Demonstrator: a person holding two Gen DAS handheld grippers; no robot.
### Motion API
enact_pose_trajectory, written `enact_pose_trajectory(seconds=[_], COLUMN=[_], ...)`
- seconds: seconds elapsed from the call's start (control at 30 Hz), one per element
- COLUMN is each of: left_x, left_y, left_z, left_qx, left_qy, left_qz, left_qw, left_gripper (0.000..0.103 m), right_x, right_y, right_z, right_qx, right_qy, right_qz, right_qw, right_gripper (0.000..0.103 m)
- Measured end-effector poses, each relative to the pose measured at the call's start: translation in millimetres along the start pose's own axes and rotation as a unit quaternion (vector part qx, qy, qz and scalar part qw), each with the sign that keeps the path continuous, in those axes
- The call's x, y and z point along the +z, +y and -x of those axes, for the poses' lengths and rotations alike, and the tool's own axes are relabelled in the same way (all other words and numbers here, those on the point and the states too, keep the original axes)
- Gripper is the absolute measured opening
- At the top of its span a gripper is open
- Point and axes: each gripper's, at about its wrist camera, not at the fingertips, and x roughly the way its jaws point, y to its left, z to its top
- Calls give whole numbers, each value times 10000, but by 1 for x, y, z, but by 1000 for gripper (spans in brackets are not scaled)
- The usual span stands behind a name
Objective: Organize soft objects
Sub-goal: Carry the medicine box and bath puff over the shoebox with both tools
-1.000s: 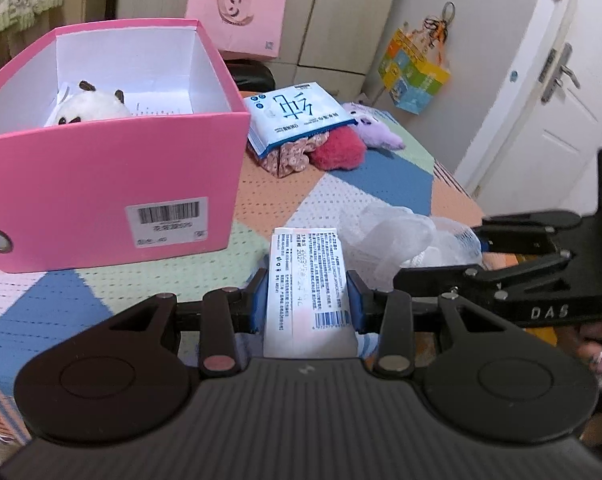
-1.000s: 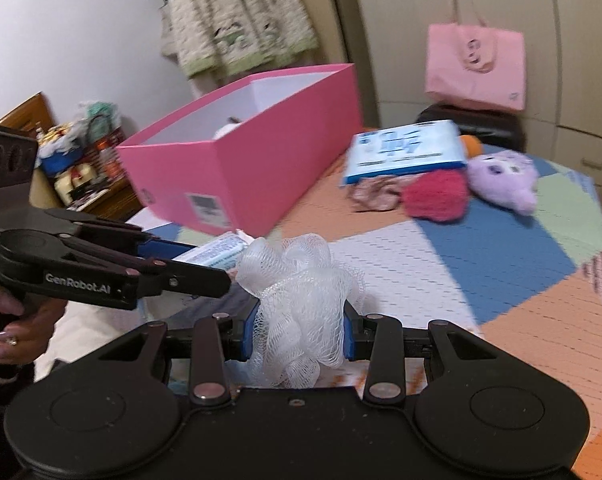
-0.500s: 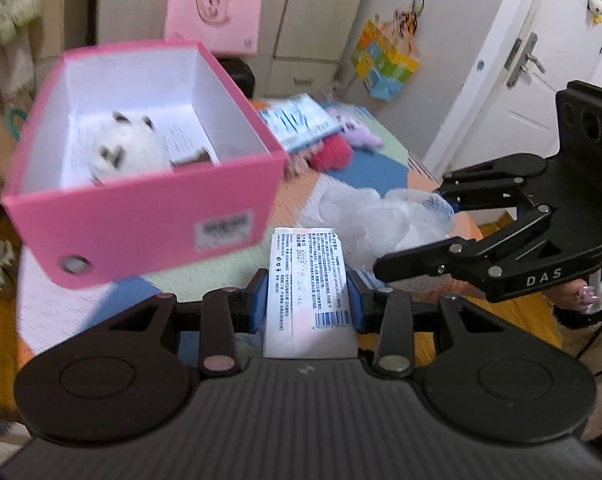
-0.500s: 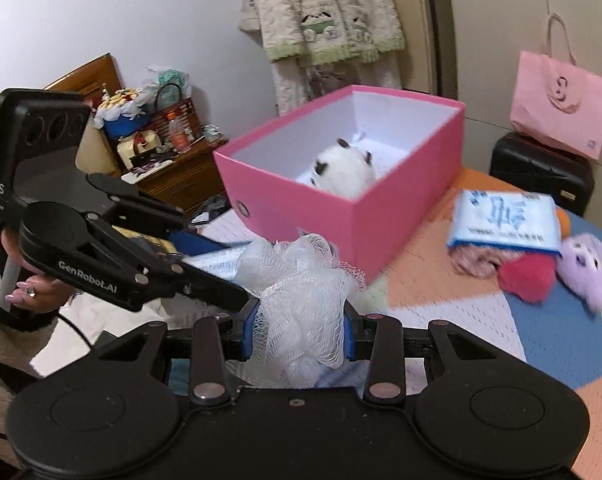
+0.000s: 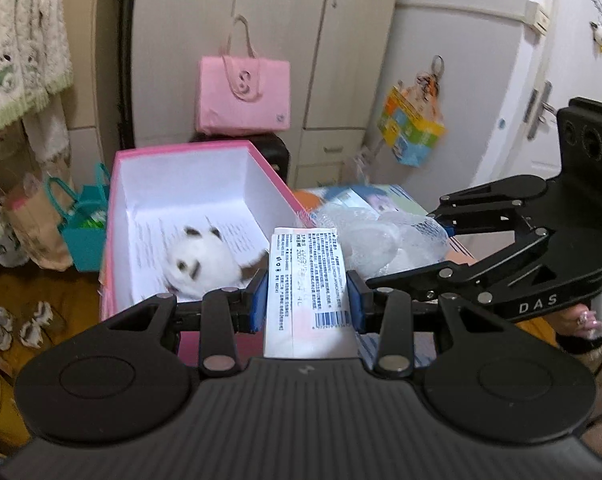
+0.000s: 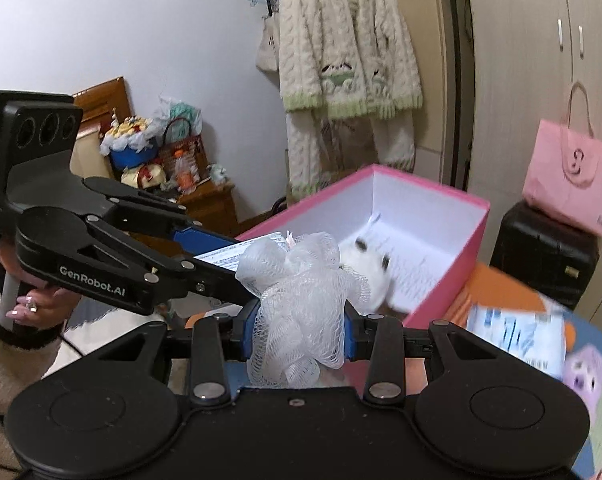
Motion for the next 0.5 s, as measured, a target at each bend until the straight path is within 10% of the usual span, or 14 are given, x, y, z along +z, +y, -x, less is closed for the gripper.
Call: enact_pose_trajectory(seconds=[0.5], left_x=[57], left_y=[62], left_z=[-61], left_qx=[374], left_qy=[-355], left_qz=[350], left_qw=[9981], left_gripper=[38], right_x=[54], right_y=[-44], right_z=[-70], right_qx=[-284], right_qy=[-115], right_qz=[115], right_qw=[9995], right_gripper=[45])
